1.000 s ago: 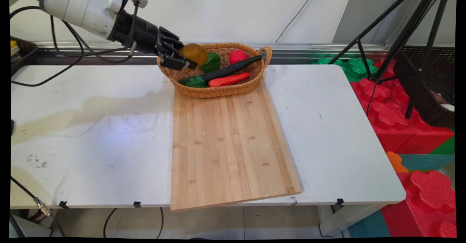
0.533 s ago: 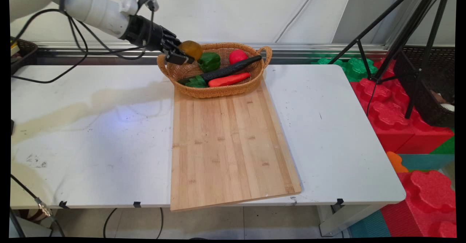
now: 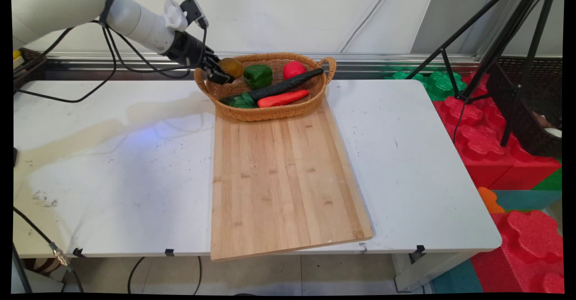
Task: Place the picked object in the vegetable basket
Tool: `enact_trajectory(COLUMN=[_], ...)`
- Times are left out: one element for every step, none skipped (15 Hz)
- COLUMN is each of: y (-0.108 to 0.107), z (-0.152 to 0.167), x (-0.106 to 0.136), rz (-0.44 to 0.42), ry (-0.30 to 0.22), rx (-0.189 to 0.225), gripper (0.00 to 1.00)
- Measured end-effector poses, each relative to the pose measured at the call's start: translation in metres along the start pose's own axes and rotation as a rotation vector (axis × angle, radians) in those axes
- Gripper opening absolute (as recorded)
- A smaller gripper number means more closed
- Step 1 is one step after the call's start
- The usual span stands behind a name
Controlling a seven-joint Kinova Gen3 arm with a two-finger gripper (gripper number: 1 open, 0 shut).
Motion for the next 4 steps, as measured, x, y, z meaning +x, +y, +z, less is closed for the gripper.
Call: enact_trajectory(y=[-0.002, -0.004, -0.005, -0.006], z=[0.005, 0.009, 0.013, 0.016], x=[-0.002, -0.003, -0.004, -0.004], rz=[0.0, 0.002, 0.004, 0.007], ry=[-0.012, -0.019, -0.024, -0.027], rx=[0.006, 0.008, 0.009, 0.009], gripper=[0.0, 1.0, 1.0, 1.0])
